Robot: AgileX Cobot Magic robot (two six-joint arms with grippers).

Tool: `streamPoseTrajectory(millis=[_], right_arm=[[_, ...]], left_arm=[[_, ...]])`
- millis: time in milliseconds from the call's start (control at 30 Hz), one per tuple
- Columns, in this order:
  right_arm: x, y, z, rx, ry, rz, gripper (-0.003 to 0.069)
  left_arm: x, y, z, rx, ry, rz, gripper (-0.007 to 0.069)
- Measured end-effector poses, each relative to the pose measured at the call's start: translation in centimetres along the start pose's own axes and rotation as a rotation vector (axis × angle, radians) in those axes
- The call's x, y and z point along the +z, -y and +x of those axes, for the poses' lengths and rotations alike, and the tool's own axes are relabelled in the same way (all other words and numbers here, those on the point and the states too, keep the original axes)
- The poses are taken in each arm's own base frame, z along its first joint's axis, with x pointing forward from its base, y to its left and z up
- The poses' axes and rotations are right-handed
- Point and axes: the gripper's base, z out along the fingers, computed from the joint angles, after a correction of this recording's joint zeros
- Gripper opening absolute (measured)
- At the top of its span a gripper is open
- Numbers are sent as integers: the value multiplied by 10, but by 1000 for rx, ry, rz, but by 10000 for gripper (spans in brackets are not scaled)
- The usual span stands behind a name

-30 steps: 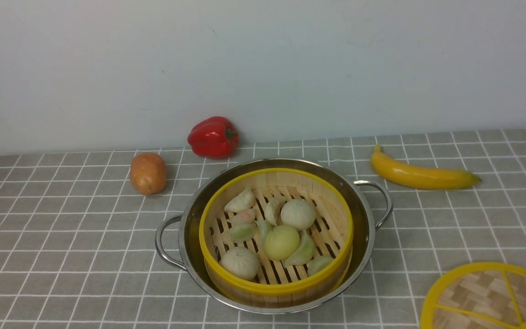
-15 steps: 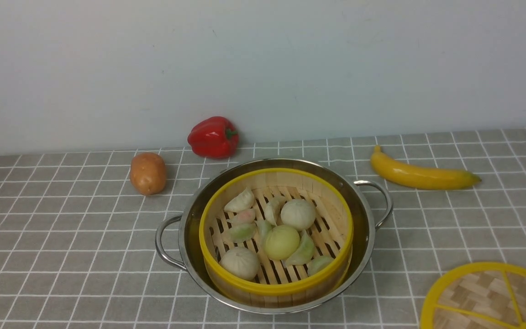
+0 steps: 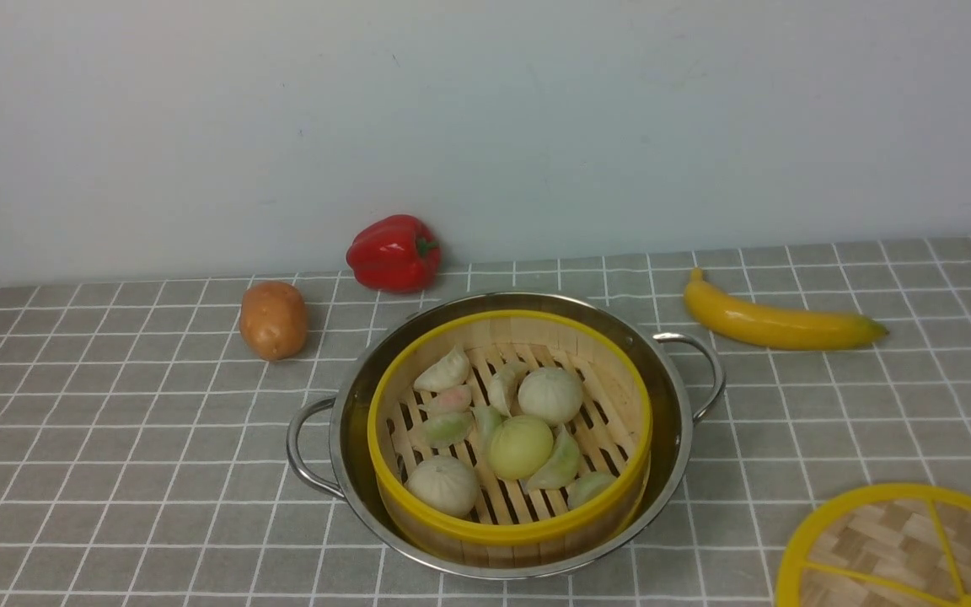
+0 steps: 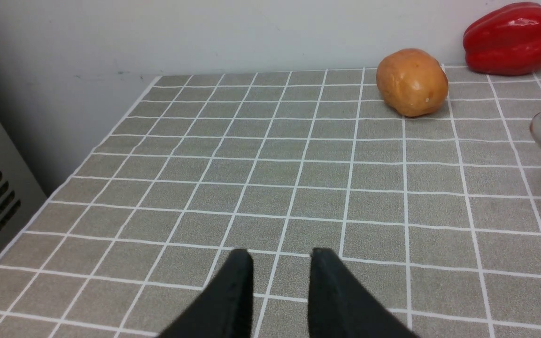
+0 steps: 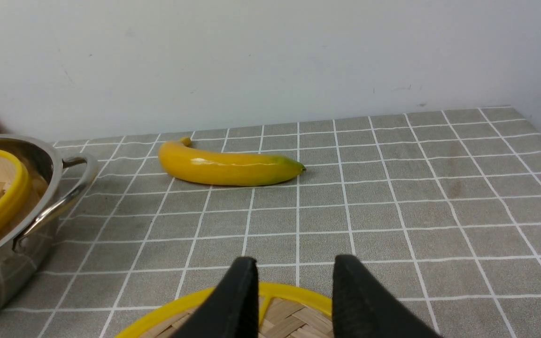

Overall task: Place the steamer in the pot on the grey tablecloth, and put the lid on the steamer.
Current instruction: 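Move the gripper down to the bamboo steamer lid and grasp its center knob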

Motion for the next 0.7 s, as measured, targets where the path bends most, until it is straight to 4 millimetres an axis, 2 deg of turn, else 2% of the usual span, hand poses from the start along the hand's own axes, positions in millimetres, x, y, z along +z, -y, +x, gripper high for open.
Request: streamPoseTrajectory(millis=[700], right_arm=[[0,0,0,0,0,0,245]], left_arm=[[0,0,0,0,0,0,208]])
